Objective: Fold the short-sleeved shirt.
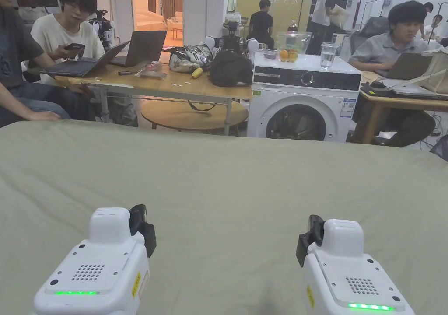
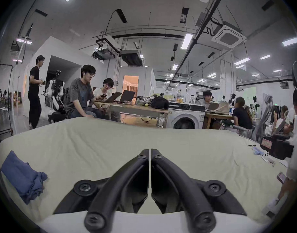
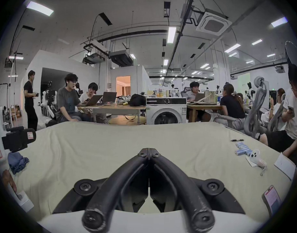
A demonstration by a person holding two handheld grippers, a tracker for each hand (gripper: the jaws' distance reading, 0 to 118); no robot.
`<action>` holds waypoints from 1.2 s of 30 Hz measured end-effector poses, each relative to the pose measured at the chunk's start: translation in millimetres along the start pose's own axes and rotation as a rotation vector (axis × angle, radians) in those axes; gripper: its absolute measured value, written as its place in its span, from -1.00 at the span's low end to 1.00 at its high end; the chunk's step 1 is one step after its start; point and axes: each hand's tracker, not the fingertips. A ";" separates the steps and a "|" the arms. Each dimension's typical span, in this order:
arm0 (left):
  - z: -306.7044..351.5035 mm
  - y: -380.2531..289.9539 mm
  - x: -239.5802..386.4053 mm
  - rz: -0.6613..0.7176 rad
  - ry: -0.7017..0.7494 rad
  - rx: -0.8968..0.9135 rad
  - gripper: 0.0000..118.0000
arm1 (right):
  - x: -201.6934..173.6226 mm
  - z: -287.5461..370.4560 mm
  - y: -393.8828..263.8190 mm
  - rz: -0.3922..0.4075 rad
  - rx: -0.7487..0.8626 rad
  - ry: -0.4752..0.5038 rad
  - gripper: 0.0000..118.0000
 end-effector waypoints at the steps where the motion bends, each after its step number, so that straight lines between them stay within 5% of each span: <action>1: 0.1 -0.3 -0.2 -0.006 0.001 0.003 -1.00 | -0.5 0.4 0.2 0.000 0.000 0.000 -1.00; 13: 2.2 -2.4 -3.5 -0.020 0.022 -0.012 -1.00 | 0.0 -1.0 -4.7 0.011 -0.013 -0.002 -1.00; 19: -2.1 -3.3 -3.8 -0.021 -0.007 -0.060 -0.47 | 1.1 -2.9 -7.4 0.013 -0.024 -0.011 -0.91; 22: -3.1 -4.2 -0.6 -0.040 -0.002 -0.071 -0.29 | 1.2 -3.5 -7.1 0.011 -0.029 -0.019 -0.53; 24: -2.5 -3.9 0.5 -0.048 0.003 -0.064 -0.20 | 3.9 -4.3 -5.9 0.004 -0.030 -0.007 -0.47; 26: -1.8 -2.8 0.9 -0.051 0.007 -0.052 -0.08 | 2.8 -4.8 -6.7 0.008 -0.031 -0.007 -0.04; 29: -1.9 -1.2 0.5 -0.052 0.004 -0.037 0.07 | 3.0 -8.4 -6.2 0.016 -0.028 -0.019 0.30; 36: -5.1 2.9 -8.4 0.029 -0.057 0.005 0.24 | 4.3 -12.2 -3.3 0.006 -0.013 -0.038 0.44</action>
